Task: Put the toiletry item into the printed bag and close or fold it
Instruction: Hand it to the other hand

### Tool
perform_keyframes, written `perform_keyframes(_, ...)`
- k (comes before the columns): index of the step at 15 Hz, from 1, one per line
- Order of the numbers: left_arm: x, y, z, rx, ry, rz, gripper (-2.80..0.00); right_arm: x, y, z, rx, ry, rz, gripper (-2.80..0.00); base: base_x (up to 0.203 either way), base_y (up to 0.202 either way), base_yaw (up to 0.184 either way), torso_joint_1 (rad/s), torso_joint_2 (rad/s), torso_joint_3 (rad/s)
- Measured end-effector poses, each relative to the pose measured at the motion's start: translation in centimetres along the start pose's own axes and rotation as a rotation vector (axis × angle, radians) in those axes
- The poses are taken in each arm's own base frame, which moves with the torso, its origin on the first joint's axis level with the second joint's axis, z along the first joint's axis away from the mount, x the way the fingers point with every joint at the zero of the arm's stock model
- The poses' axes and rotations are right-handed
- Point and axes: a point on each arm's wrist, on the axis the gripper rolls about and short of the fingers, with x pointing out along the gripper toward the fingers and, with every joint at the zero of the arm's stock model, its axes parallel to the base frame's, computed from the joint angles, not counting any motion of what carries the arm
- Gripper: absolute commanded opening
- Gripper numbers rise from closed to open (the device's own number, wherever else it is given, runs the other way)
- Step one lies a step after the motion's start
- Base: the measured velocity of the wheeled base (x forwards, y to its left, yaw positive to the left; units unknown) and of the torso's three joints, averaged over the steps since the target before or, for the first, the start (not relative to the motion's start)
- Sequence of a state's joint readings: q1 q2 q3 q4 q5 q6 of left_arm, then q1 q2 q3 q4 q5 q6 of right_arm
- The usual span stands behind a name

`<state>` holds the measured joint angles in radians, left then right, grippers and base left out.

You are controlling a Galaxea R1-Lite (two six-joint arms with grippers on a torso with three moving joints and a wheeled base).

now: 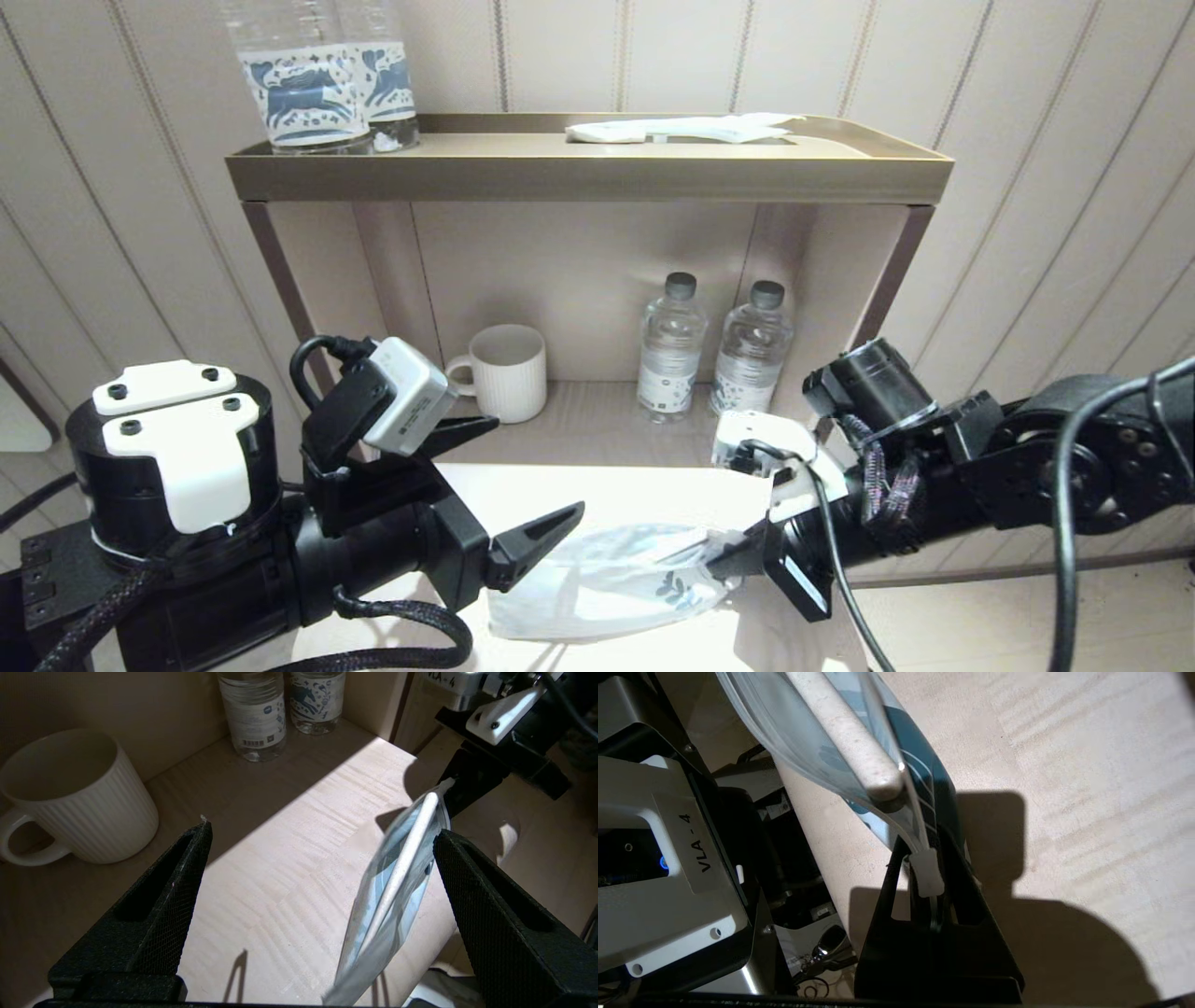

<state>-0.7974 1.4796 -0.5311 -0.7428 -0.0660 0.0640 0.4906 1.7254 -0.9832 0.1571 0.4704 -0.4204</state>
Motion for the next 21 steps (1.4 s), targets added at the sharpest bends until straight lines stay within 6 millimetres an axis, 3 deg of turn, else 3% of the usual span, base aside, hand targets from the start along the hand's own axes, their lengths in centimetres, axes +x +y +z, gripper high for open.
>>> perform_keyframes(7,0.8,-0.5,1.4,0.007,-0.035,-0.013,0.0,-6.6,2.7,2.0,-0.07,-0.134,-0.062,-2.8,0.0,0.0,0.0,0.0,0.0,0.0)
perform_keyframes(15,1.8,-0.5,5.3,-0.007,-0.062,0.003,0.0,-6.6,2.5,2.0,-0.069,-0.138,-0.069,-2.8,0.0,0.0,0.0,0.0,0.0,0.0)
perform_keyframes(16,1.9,-0.8,6.0,-0.017,-0.062,0.001,-2.8,-6.5,2.4,2.0,-0.066,-0.137,-0.07,-2.8,0.0,0.0,0.0,0.0,0.0,0.0)
perform_keyframes(21,2.5,-3.0,8.7,-0.077,-0.039,0.05,-2.8,-6.2,1.8,1.9,-0.051,-0.127,-0.075,-2.8,0.0,0.0,0.0,0.0,0.0,0.0)
